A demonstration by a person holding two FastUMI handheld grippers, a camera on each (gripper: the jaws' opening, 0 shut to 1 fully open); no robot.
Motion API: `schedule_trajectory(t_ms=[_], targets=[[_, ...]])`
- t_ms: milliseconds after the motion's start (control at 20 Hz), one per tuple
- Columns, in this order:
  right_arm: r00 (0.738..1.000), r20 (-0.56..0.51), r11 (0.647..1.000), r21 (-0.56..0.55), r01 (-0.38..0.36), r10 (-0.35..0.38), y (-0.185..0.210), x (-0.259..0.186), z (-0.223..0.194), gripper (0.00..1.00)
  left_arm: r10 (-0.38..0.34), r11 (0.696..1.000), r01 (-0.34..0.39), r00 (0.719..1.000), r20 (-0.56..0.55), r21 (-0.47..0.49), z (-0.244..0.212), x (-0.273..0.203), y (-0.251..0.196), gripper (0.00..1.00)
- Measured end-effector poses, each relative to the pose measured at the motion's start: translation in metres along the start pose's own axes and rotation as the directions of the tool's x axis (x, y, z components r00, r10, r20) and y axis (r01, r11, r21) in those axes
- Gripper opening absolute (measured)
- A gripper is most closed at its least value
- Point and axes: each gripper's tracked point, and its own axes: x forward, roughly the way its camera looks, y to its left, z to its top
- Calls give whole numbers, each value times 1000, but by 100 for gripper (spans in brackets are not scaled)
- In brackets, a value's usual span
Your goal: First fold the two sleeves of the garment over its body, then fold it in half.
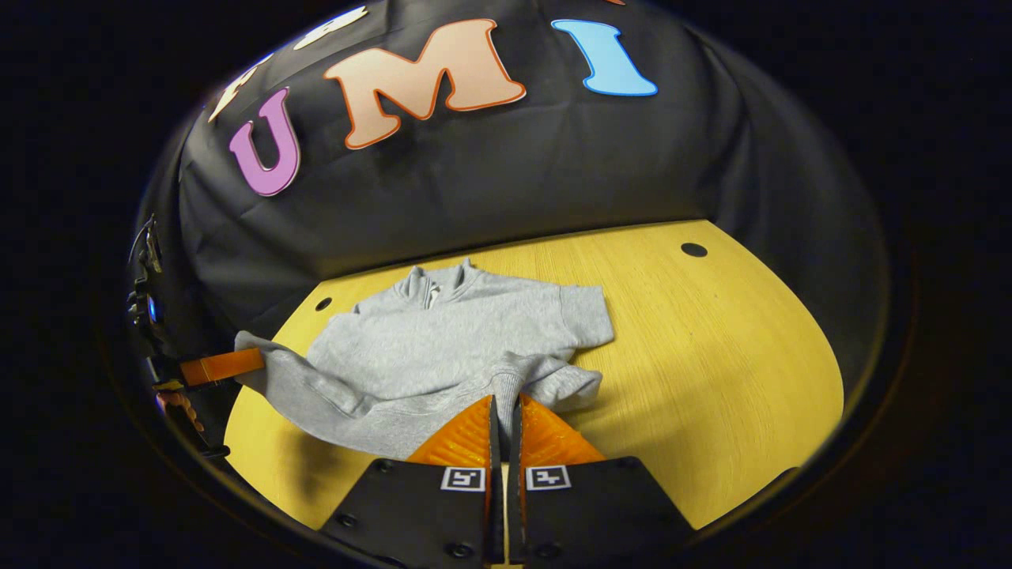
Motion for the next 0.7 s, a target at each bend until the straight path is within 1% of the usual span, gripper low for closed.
schedule_trajectory(t_ms=[150,250,450,600,700], targets=[[1000,-21,1000,8,9,-8,-2,28,12,4,34,999,-34,999,-17,5,9,29,8,0],[998,-53,1000,15,16,-15,-4,47,11,5,71,997,-70,997,-41,17,7,47,16,0],[993,-117,997,82,10,0,-7,78,7,4,140,990,-138,985,-102,35,-3,83,29,0],[989,-146,992,127,3,15,-8,94,2,5,177,984,-171,975,-133,56,-14,104,35,5],[990,-141,991,135,-11,30,-8,101,2,7,195,981,-190,969,-149,45,-22,112,40,7]])
